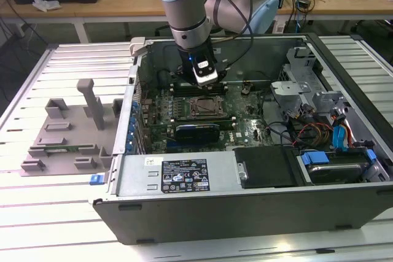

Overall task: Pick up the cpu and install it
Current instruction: 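Install the first cpu locking lever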

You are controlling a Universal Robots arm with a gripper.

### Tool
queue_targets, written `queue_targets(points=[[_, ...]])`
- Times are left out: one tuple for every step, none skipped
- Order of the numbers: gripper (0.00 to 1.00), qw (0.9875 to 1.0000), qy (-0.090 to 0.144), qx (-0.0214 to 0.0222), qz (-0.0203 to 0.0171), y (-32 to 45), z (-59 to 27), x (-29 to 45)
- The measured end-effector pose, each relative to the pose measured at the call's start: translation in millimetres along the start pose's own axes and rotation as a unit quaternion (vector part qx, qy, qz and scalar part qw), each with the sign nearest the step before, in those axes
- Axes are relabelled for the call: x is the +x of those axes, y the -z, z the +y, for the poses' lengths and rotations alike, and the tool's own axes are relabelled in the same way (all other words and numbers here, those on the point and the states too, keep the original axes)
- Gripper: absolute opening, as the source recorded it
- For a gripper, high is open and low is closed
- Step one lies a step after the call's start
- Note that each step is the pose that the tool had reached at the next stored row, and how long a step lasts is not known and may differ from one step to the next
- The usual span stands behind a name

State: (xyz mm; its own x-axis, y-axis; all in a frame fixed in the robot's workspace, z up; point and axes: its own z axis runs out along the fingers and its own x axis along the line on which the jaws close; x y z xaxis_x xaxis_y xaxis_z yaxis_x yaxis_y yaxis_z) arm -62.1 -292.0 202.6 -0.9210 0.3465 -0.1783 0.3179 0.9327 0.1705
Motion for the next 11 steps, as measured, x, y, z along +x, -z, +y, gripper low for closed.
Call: queue_targets(points=[[0.11,1.0,-0.003,0.0005,-0.0005,-0.2,0.5,0.2],[0.11,1.0,-0.004,0.0007,-0.0007,-0.5,0.9,0.4],[0.11,1.0,-0.006,0.001,-0.0009,-0.7,1.4,0.7],[0.11,1.0,-0.008,0.0012,-0.0013,-1.0,2.3,1.1],[0.11,1.0,-0.009,0.0014,-0.0015,-1.1,2.9,1.3],[0.11,0.9999,-0.012,0.0018,-0.002,-1.5,4.1,1.8],[0.11,0.9999,-0.013,0.002,-0.0022,-1.7,4.8,2.2],[0.11,0.9999,-0.015,0.0023,-0.0025,-1.7,5.2,2.8],[0.11,0.9999,-0.015,0.0024,-0.0026,-1.7,5.1,3.2],[0.11,0.9999,-0.016,0.0025,-0.0027,-1.7,5.0,3.8],[0.11,0.9999,-0.016,0.0025,-0.0027,-1.8,4.8,4.4]])
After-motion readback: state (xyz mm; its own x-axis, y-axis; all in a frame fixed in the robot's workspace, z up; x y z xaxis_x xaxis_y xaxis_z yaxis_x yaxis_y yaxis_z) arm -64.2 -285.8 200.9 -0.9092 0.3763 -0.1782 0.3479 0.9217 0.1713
